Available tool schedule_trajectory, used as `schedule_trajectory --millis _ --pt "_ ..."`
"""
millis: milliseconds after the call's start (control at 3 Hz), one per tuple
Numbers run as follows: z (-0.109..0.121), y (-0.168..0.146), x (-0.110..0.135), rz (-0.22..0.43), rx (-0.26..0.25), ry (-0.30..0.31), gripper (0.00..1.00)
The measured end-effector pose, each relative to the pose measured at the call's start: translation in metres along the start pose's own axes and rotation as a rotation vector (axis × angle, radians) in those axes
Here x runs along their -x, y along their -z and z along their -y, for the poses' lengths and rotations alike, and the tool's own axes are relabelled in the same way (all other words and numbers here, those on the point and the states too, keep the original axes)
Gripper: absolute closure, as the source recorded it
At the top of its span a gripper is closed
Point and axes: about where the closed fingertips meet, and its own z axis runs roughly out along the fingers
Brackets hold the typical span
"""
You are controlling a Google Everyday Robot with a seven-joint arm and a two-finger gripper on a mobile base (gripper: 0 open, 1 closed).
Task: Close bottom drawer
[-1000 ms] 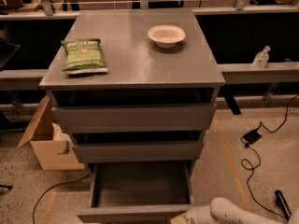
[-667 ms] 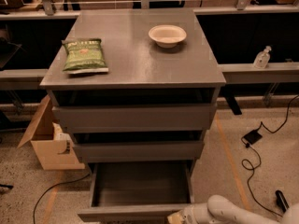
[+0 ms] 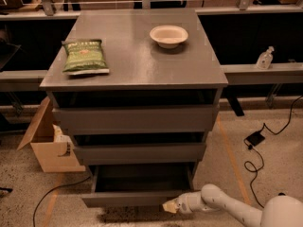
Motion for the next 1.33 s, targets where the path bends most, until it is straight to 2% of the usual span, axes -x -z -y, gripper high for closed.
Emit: schedule_trajectory --millis 667,1333 --pt "0.005 -0.004 0.005 0.015 0.01 0.004 1.0" --pt "0.023 -0.012 0.038 0.037 0.026 0.082 1.0"
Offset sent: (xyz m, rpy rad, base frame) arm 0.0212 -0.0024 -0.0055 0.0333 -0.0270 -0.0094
